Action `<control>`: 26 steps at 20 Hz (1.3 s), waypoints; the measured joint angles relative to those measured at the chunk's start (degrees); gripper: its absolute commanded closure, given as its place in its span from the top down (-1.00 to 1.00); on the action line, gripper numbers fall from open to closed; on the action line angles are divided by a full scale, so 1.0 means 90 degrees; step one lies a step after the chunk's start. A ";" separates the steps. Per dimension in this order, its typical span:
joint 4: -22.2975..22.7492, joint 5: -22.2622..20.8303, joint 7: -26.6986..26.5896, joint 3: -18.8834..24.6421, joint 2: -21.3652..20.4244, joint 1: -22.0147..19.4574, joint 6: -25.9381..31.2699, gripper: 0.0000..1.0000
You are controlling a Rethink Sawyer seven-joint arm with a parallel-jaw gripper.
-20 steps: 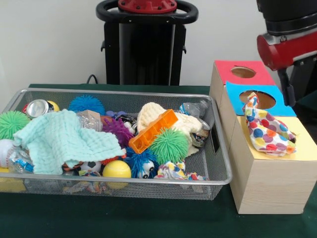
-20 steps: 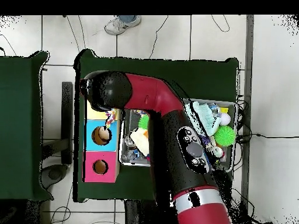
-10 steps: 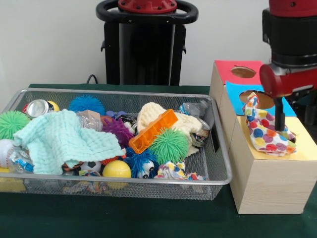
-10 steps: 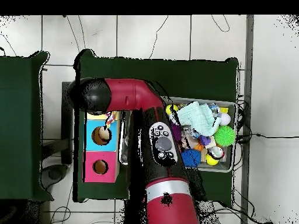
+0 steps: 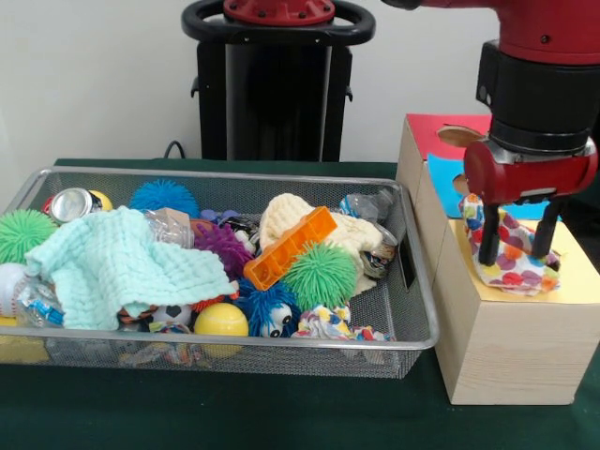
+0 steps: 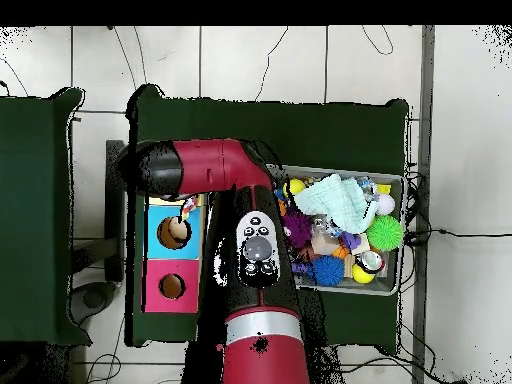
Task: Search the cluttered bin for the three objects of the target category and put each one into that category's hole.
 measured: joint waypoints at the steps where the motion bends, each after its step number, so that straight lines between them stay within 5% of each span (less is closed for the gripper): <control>1: -0.0026 0.0000 0.0000 -0.0050 0.0012 0.0016 0.0001 1.00; 25: -0.0081 0.0441 0.0000 -0.0508 0.0185 0.0021 0.0272 1.00; 26: -0.0058 0.0486 0.0000 -0.0508 0.0185 0.0017 0.0271 -1.00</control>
